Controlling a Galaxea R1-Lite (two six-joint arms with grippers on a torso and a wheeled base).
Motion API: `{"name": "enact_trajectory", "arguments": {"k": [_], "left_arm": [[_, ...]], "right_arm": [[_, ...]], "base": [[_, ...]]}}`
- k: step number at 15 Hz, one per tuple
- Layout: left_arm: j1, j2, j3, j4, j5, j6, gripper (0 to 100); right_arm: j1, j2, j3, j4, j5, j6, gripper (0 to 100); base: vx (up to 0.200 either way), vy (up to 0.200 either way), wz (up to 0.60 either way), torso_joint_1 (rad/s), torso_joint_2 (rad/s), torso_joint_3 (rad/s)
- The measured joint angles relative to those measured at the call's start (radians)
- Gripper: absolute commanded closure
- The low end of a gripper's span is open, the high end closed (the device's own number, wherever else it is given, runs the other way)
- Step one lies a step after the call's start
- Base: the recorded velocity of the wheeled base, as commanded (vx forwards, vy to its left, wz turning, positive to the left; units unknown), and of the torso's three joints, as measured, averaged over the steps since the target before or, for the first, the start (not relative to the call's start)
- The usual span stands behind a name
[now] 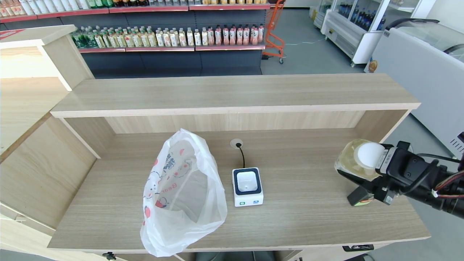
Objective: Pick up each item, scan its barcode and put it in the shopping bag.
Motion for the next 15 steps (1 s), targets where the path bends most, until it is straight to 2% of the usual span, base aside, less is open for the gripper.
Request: {"name": "enact_trajectory", "arguments": {"k": [4, 6, 10, 15], "left_arm": [[0.0, 0.0, 0.0, 0.0, 0.0, -0.001, 0], [0.0, 0.0, 0.0, 0.0, 0.0, -0.002, 0], [-0.001, 0.0, 0.0, 0.0, 0.001, 0.0, 0], [-0.001, 0.0, 0.0, 0.0, 0.0, 0.0, 0]], "right_arm": [[0.0, -0.012, 0.014, 0.0, 0.003, 0.102, 100], [0.0, 0.0, 0.02, 0.0, 0.051, 0.12, 100], [-0.008, 0.057, 0.022, -0.003, 0.11, 0.135, 100], [-0.038, 0.189, -0.008, -0.012, 0.241, 0.099, 100]], "base": [[0.0, 0.2, 0.0, 0.006, 0.0, 0.002], [0.0, 0.2, 0.0, 0.0, 0.01, 0.0], [0.0, 0.0, 0.0, 0.0, 0.0, 0.0], [0.0, 0.0, 0.0, 0.0, 0.0, 0.0]]}}
